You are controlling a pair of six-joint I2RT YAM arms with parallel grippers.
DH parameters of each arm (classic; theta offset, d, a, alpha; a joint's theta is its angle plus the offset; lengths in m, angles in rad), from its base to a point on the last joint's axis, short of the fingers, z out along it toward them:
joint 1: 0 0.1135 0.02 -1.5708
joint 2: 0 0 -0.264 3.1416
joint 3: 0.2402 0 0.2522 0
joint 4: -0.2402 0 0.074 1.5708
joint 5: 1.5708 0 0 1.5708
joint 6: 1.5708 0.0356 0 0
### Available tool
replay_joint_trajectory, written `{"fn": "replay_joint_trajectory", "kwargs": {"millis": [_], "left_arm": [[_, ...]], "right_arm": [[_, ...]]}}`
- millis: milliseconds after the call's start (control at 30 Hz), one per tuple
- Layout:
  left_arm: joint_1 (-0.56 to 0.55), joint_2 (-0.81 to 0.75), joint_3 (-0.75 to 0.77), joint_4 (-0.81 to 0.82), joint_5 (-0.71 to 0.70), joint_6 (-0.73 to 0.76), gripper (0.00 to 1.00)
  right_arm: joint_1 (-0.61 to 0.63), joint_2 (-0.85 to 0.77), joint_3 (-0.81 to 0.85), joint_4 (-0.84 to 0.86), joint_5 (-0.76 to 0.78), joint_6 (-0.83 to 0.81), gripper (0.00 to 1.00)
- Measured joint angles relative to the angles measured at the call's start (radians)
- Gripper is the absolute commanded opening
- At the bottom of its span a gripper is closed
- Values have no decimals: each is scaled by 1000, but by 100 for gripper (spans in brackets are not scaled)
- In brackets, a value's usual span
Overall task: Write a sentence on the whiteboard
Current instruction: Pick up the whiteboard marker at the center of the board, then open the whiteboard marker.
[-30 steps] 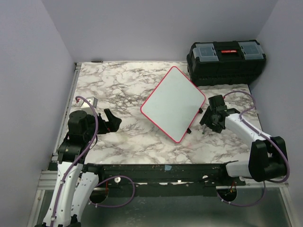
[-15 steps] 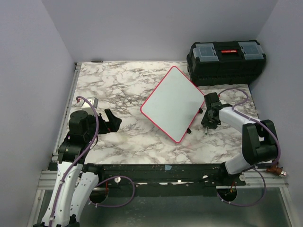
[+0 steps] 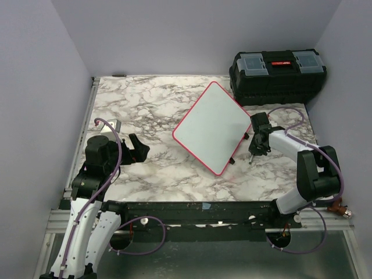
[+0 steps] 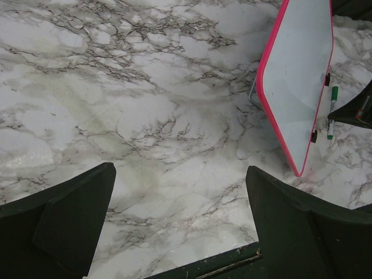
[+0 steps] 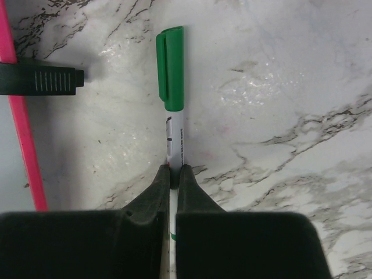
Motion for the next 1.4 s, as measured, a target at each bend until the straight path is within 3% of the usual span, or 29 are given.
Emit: {"fn": "replay_joint_trajectory", "kwargs": {"millis": [333, 667, 1000, 1167, 1400], "left_arm": [[-2, -25, -2, 8, 58, 1, 97], [-2, -61, -2, 42, 239, -11, 85], [-2, 18, 63, 145, 473, -91, 71], [-2, 58, 84, 201, 550, -138, 61], [-19, 138, 172, 191, 541, -256, 63]], "right_arm": [[0, -215, 125, -127, -59, -47, 1], [32, -368, 247, -85, -492, -147, 1], [290, -369, 283, 6, -725, -217, 1], [343, -367, 296, 50, -805, -227, 1], [489, -313, 389, 30, -730, -291, 1]]}}
